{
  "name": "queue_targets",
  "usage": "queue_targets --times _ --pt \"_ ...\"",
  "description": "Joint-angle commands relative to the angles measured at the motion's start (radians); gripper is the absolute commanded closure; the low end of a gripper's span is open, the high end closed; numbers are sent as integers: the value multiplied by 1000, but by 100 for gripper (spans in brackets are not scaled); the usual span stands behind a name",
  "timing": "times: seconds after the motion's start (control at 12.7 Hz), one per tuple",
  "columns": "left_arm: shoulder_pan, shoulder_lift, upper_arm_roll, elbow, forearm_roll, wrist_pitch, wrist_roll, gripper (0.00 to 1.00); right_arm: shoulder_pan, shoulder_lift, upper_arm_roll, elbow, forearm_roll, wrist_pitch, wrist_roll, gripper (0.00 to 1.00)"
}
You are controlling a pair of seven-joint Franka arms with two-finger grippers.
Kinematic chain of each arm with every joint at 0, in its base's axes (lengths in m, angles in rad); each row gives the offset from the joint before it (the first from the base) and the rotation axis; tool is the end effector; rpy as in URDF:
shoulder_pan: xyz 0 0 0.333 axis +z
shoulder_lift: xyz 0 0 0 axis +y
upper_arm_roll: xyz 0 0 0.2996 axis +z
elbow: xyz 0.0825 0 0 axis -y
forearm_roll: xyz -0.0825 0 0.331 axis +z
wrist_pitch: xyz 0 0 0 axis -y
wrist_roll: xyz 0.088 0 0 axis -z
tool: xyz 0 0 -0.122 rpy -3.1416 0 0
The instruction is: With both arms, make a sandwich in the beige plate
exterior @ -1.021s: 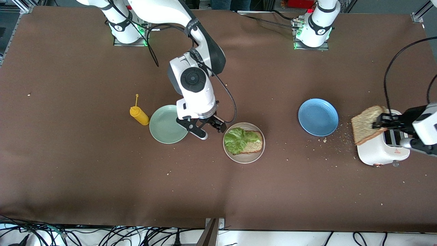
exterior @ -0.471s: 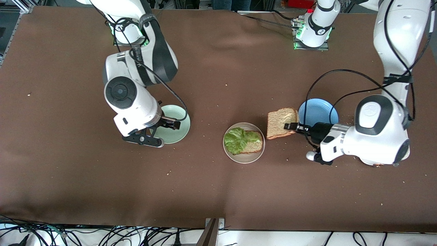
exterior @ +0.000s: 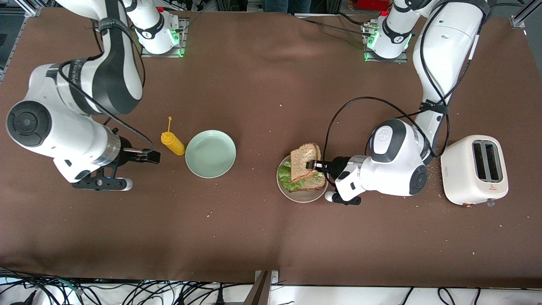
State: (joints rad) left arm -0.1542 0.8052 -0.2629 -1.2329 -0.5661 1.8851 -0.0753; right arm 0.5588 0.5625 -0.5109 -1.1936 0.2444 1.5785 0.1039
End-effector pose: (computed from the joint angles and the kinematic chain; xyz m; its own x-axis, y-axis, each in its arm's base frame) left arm 0.6247 -0.2769 0.3055 0.9570 -0.1413 -0.2534 0.0468 -0.7869 0.6153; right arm 0.6173 0.1360 0.4559 0.9937 -0.0211 -0.1105 -0.0176 -0.9993 0.0329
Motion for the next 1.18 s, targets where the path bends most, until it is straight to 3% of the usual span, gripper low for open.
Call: queue_targets --times 0.0,0.16,0.24,0.55,0.79,0.86,0.94,1.02,1.1 --pt "-27 28 11 16 -24 44 -44 100 -178 -139 264 -110 -224 4 -20 0" --pt "-33 29 11 4 -26 52 -61 100 -337 -237 446 -214 -287 27 -18 0" --pt "-33 28 10 3 -26 63 -66 100 -391 -278 487 -271 -287 43 -13 0" --pt "-33 29 11 -51 -26 107 -80 100 -499 -511 506 -524 -272 158 -13 0" --pt "-36 29 13 -69 -26 121 -81 100 -617 -573 633 -543 -270 146 -16 0" --pt "-36 35 13 -68 -26 121 -81 100 -605 -587 634 -541 -270 129 -18 0" --pt "-27 40 14 -68 -26 130 -81 79 -574 -587 605 -538 -272 132 -18 0" --pt "-27 42 28 -69 -21 152 -80 49 -551 -587 553 -532 -269 141 -20 0" --pt "-36 40 53 -68 -12 158 -80 21 -554 -586 545 -526 -254 144 -20 0"
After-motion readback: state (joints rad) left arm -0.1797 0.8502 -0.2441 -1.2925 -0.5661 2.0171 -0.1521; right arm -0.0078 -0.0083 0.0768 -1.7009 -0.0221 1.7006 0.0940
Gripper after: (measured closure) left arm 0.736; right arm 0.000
